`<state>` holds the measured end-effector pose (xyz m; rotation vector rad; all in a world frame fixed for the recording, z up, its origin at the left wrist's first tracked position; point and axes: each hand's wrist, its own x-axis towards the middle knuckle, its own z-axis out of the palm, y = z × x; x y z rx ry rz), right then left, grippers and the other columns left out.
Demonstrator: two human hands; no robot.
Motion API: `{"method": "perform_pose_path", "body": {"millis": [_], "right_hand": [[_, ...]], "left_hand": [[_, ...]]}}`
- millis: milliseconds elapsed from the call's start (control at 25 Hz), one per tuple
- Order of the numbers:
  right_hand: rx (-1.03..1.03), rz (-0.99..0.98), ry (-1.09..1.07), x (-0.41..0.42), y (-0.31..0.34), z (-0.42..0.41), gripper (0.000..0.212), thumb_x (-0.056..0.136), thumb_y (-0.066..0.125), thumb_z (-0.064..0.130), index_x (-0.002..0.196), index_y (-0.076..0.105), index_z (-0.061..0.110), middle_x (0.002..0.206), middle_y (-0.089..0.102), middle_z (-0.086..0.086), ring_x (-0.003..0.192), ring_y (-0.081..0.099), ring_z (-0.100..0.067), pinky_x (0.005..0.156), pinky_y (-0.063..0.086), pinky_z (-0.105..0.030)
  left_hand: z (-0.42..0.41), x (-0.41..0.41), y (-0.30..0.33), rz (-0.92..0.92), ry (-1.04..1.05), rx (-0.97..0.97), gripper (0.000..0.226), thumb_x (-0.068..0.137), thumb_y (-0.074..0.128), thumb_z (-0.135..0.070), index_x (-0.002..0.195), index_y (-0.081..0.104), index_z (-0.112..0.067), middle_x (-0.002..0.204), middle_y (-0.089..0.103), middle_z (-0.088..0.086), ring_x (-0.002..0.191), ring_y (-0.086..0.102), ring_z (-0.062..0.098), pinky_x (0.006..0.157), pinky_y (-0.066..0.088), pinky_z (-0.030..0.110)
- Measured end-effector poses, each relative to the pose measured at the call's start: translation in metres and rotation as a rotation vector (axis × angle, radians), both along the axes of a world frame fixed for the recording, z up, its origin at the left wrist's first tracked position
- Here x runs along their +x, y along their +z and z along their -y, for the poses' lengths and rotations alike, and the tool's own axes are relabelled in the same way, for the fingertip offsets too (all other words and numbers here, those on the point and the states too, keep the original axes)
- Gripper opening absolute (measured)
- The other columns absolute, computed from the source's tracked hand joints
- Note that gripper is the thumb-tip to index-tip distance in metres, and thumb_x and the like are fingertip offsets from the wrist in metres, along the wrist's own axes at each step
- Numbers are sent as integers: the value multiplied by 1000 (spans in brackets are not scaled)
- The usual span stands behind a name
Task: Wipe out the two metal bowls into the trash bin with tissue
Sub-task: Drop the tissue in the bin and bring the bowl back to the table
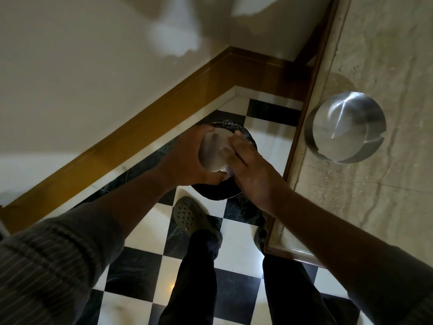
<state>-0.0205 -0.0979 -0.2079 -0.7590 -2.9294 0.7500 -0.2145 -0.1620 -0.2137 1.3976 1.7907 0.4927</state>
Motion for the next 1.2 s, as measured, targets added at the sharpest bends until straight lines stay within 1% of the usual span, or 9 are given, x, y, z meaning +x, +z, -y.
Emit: {"method": "perform_pose_path", "body": {"millis": [120, 200, 280, 400, 520, 720, 880, 1040, 1200], "right_hand": [[-256, -3, -239, -4, 0, 8, 43, 92, 56, 13, 133, 52, 1, 137, 53, -23, 126, 53, -37, 108, 43, -37], [-552, 5, -536, -8, 6, 9, 36, 95, 55, 17, 130, 55, 8, 129, 60, -14, 117, 58, -29, 98, 48, -34], [-747, 63, -765, -12, 10, 8, 30, 96, 51, 13, 125, 58, 10, 119, 64, -9, 109, 59, -25, 84, 46, -24], [-885, 86, -921, -17, 20, 11, 25, 93, 48, 7, 115, 61, 6, 100, 59, -5, 93, 56, -22, 61, 39, -15], [-857, 66, -1002, -19, 25, 9, 20, 94, 47, 10, 105, 64, 4, 91, 61, -5, 84, 58, -20, 63, 44, -21], [-958, 59, -1142, -20, 41, -7, 28, 89, 45, 5, 112, 61, 0, 110, 64, -17, 101, 64, -32, 86, 59, -48], [-928, -61, -1119, -8, 73, -26, 24, 87, 50, 12, 107, 64, 9, 98, 68, -10, 90, 68, -26, 78, 62, -47], [-905, -201, -1138, 22, 111, -51, 14, 86, 55, 14, 89, 67, 8, 86, 69, -13, 83, 70, -29, 73, 62, -53], [-857, -254, -1210, 72, 143, -84, 16, 91, 52, 9, 93, 68, 11, 84, 68, -5, 79, 69, -20, 66, 64, -40]], "left_hand": [[0, -2, 14, 259, 269, -277, 72, 77, 80, -44, 133, 44, -15, 132, 55, 9, 110, 60, 20, 78, 53, 20], [2, 3, 22, 474, 550, -423, 41, 95, 62, -41, 124, 46, -16, 128, 56, 11, 106, 63, 22, 76, 58, 26], [0, 8, 25, 542, 782, -482, 50, 97, 51, -50, 131, 49, -13, 134, 57, 14, 113, 62, 27, 80, 59, 34], [-7, 10, 34, 624, 993, -505, 50, 100, 43, -49, 136, 53, -16, 137, 58, 17, 122, 57, 34, 81, 55, 40], [-13, 15, 48, 688, 968, -528, 55, 95, 41, -60, 133, 55, -23, 138, 58, 12, 124, 56, 34, 80, 55, 42], [-34, 24, 73, 649, 1003, -538, 54, 97, 45, -56, 141, 49, -25, 141, 54, 8, 122, 53, 32, 78, 57, 44], [-51, 36, 111, 614, 975, -468, 46, 97, 47, -53, 134, 53, -25, 136, 58, 11, 111, 61, 29, 66, 60, 40], [-76, 62, 157, 600, 906, -407, 44, 92, 53, -51, 128, 53, -25, 135, 56, 11, 120, 58, 36, 82, 61, 51], [-108, 113, 182, 623, 889, -392, 34, 101, 47, -40, 127, 56, -21, 132, 57, 13, 117, 59, 34, 78, 62, 47]]}}
